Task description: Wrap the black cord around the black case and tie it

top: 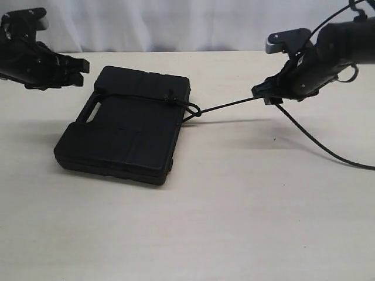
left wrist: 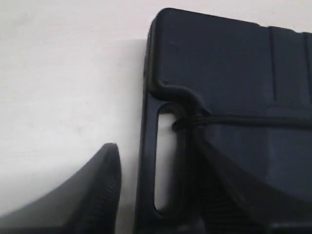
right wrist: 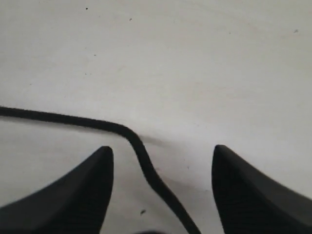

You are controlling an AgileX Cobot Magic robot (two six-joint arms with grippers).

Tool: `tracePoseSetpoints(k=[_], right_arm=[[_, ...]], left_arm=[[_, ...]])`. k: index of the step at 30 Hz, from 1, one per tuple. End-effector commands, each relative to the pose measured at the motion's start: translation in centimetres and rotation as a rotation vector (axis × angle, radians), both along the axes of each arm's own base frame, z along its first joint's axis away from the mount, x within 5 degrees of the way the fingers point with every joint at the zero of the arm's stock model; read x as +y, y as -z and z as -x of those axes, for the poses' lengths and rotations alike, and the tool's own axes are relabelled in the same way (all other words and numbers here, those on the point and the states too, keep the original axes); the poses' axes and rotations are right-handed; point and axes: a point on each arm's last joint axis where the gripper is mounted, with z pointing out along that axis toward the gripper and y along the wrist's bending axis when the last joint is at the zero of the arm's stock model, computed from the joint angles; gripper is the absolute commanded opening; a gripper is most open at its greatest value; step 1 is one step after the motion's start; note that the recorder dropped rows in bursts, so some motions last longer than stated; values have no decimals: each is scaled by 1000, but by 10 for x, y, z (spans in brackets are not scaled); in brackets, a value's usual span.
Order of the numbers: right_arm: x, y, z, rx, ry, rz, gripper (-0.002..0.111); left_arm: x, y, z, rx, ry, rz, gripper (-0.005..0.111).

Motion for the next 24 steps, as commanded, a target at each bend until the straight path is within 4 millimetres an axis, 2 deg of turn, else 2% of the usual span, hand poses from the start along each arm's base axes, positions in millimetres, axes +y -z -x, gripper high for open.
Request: tracePoseSetpoints(k=[1,3,6,8,11,14,17,19,22,24], right_arm=[[-6,-54,24,62,17,10,58],[-8,-72,43,116,15,23,50],[-15,-87,74,217,17,61,20],[-19,-95,97,259,20,80,5],[-24,-100,135,260,23,79,4],[-28,-112,172,170,32,62,4],[-32,-130,211,7,25,18,4],[-33,-141,237,-154,3,-17,4],[-34,-147,274,-392,-49,-62,4],[-35,-144,295,-543,-68,-89,4]], left_arm=[[-5,-38,24,32,103,-16,17],[-9,-54,39,74,152,3,0],[-16,-75,65,156,224,43,0],[-19,-82,87,224,258,61,0],[-20,-88,125,231,276,38,0],[-19,-92,175,175,251,-9,0],[-20,-104,223,-9,226,-58,0],[-20,-116,254,-225,185,-92,0],[-20,-129,296,-578,107,-114,0],[-18,-129,319,-789,44,-118,0]])
